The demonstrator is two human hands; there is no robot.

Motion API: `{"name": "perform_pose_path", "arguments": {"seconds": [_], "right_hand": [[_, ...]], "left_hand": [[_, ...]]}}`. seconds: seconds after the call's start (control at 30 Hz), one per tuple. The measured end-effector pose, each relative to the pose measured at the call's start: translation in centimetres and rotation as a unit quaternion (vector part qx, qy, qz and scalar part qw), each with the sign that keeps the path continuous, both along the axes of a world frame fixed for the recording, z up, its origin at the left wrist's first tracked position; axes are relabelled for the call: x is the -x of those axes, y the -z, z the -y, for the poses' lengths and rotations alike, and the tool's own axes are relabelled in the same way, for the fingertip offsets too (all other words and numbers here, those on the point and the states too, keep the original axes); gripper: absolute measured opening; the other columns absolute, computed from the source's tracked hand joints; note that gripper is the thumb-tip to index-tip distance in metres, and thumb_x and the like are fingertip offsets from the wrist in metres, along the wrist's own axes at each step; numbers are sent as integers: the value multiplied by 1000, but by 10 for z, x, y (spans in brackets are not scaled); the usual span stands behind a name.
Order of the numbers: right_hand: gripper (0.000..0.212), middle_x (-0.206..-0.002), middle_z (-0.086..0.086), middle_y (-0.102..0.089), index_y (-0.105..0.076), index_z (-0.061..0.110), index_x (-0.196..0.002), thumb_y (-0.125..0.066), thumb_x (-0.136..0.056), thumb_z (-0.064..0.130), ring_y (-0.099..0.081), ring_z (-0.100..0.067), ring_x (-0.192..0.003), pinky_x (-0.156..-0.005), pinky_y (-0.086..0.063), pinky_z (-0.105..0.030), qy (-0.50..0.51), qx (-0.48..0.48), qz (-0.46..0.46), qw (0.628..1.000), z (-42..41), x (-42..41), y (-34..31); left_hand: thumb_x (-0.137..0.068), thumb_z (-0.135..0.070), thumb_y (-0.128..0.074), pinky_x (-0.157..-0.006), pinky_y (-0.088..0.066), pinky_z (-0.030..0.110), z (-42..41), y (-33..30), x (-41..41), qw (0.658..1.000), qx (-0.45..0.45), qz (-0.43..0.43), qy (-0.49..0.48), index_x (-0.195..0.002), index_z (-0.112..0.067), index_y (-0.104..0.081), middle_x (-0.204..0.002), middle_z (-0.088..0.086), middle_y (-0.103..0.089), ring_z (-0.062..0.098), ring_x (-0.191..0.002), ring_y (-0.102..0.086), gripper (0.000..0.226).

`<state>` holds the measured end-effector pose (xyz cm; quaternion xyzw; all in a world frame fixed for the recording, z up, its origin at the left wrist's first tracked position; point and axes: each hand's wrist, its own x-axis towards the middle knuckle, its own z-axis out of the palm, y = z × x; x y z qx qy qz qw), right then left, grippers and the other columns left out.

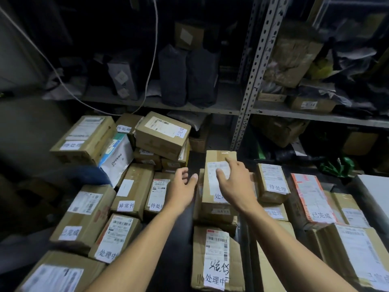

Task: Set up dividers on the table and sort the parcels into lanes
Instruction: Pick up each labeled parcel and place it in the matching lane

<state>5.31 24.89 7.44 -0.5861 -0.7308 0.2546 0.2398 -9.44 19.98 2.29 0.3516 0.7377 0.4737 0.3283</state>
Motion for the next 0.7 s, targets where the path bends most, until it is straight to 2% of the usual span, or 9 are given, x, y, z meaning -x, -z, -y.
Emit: {"name": "perform_pose_path", "arguments": {"seconds": [0.07, 0.17, 0.23, 0.33, 0.43, 0.53, 0.6, 0.67, 0.7], "right_hand": [[53, -150, -4, -44, -40, 20, -148, -52, -99, 37, -45, -22, -135, -111, -38, -38, -57, -3, -25, 998, 8, 17, -9], [53, -142, -5, -54, -43, 18, -147, -55, -99, 35, -51, -20, -128, -105, -40, -30, -136, -5, -60, 989, 16, 41, -24], [53, -139, -8, -57, -45, 16, -146, -56, -98, 35, -53, -21, -127, -106, -42, -33, -186, 4, -75, 980, 22, 62, -31], [54, -130, -4, -64, -46, 20, -145, -56, -97, 40, -59, -17, -117, -90, -43, -26, -232, 27, -92, 968, 33, 95, -38], [55, -127, -2, -66, -45, 21, -145, -55, -96, 43, -62, -17, -115, -88, -42, -25, -261, 63, -107, 957, 39, 127, -42], [55, -127, -3, -67, -45, 21, -145, -54, -96, 44, -67, -18, -106, -94, -53, -37, -272, 103, -118, 949, 40, 163, -42], [55, -125, -2, -67, -45, 20, -145, -53, -96, 43, -69, -15, -99, -85, -57, -38, -263, 128, -126, 948, 37, 190, -39], [54, -124, 0, -67, -43, 20, -146, -53, -97, 42, -70, -8, -88, -66, -55, -26, -251, 159, -137, 945, 34, 219, -34], [55, -125, 0, -66, -43, 20, -146, -53, -98, 41, -70, -6, -83, -61, -51, -21, -243, 172, -139, 944, 32, 235, -32]], "left_hand": [[-94, -32, -61, -96, -47, 31, 14, -11, 10, 999, -21, -7, -30, -133, -22, -51, -127, -1, -60, 12, -114, -57, 42], [-94, -30, -62, -85, -45, 20, 38, -29, 24, 997, -38, -27, -66, -129, -22, -54, -116, -5, -62, 8, -105, -59, 36], [-94, -30, -62, -87, -46, 20, 56, -40, 39, 993, -44, -43, -105, -126, -20, -55, -112, -6, -63, 7, -103, -60, 35], [-93, -33, -62, -77, -44, 10, 80, -55, 68, 985, -42, -60, -155, -117, -26, -56, -102, -15, -61, -7, -91, -57, 25], [-94, -36, -61, -81, -47, 21, 96, -66, 103, 981, -39, -59, -180, -111, -33, -53, -100, -17, -58, -2, -94, -58, 19], [-94, -32, -61, -81, -46, 24, 100, -69, 149, 978, -46, -55, -194, -112, -30, -53, -102, -13, -58, 2, -95, -58, 20], [-94, -30, -62, -78, -44, 20, 98, -70, 184, 976, -53, -52, -205, -117, -23, -55, -103, -10, -59, -2, -91, -57, 25], [-94, -28, -62, -78, -43, 18, 95, -68, 222, 971, -58, -48, -225, -116, -21, -56, -107, -5, -60, -4, -90, -56, 24], [-94, -27, -62, -84, -45, 21, 93, -66, 242, 969, -60, -50, -234, -115, -22, -56, -112, -3, -61, 0, -94, -57, 22]]}}
